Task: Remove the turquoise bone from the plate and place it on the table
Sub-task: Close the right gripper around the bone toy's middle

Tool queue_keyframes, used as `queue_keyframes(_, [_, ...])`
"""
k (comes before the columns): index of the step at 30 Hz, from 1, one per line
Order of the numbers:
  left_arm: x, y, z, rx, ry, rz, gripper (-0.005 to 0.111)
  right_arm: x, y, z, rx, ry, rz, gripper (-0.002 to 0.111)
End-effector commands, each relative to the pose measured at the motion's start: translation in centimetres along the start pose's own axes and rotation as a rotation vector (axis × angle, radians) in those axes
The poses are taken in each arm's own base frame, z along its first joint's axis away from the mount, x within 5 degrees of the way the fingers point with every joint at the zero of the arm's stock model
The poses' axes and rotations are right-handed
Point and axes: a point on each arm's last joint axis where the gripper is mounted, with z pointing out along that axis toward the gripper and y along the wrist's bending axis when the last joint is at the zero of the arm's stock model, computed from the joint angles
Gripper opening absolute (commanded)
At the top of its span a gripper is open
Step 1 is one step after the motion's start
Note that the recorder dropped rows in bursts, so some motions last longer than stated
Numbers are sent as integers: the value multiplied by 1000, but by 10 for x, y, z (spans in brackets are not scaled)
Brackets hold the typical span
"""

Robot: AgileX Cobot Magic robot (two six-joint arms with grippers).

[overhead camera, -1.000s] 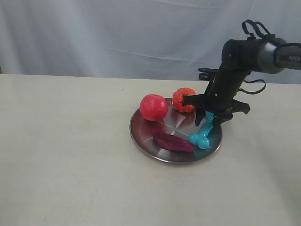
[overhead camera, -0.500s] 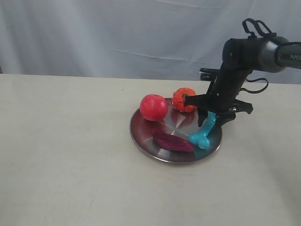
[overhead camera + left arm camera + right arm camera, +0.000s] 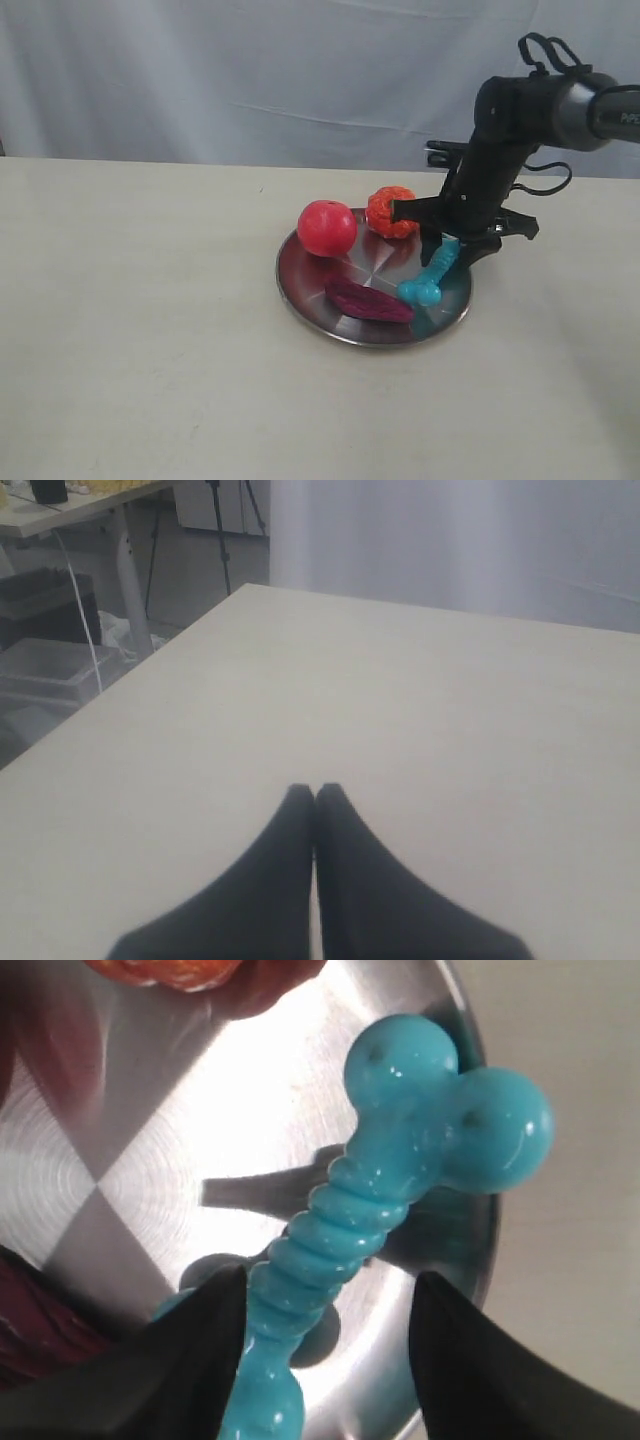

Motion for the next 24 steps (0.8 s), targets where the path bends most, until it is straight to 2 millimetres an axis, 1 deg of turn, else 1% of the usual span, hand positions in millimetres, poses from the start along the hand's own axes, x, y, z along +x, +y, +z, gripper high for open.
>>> queue_keyframes(1, [0,0,0,-2,-4,-6,0,-1,-4,11,15,11,7,49])
queue_keyframes(6, [0,0,0,-2,-4,-6,0,-3,-4,17,6,-12,10,49])
queue_keyframes(24, [0,0,0,-2,-4,-6,0,-9,1,18,-37,-76,35,49])
